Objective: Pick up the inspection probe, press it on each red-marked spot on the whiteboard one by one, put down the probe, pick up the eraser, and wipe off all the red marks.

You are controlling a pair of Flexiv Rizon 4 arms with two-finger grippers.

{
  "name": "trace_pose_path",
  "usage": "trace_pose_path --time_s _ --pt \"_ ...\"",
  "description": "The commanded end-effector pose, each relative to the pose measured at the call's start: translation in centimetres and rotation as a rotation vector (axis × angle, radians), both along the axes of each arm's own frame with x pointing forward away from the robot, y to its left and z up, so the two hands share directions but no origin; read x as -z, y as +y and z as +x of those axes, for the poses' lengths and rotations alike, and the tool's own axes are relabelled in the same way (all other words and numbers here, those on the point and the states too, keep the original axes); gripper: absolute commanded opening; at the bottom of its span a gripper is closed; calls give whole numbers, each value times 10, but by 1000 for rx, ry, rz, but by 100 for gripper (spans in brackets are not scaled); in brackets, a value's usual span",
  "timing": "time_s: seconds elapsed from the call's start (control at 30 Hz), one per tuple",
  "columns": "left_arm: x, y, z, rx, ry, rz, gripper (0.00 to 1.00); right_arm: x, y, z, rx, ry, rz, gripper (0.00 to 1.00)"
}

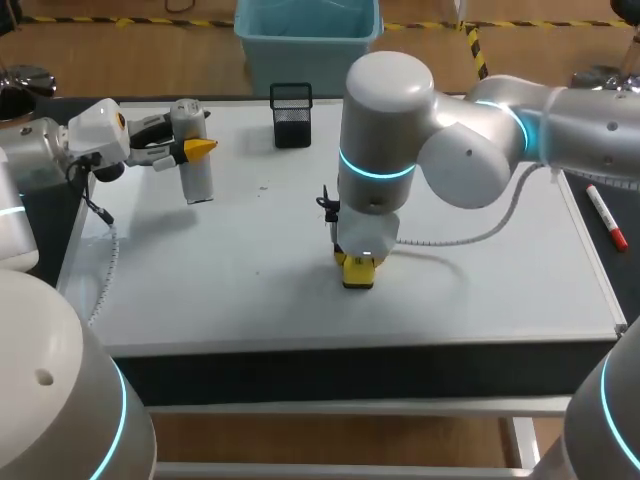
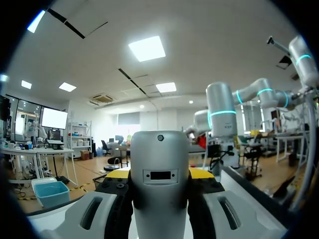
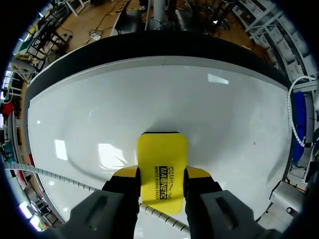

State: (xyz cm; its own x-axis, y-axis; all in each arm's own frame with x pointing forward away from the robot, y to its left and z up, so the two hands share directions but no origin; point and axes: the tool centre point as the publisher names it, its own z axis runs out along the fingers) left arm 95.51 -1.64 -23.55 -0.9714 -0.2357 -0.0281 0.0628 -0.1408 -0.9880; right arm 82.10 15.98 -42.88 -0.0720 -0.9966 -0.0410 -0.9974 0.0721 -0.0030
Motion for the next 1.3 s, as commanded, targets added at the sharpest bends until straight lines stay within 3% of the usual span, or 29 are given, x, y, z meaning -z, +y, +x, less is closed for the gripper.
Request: trace_pose_path --time_s 0.03,0.87,1.07,1.3 --pt "-1 0 0 -2 -1 -1 0 -2 -8 2 7 -5 -8 0" --pt "-1 0 0 -2 -1 -1 0 -3 -76 11 145 -2 -57 0" --pt "-1 0 0 -2 -1 -1 0 -10 -80 13 127 -3 -62 0" --pt "-1 0 0 -2 -1 -1 0 -34 -90 18 42 -6 -55 0"
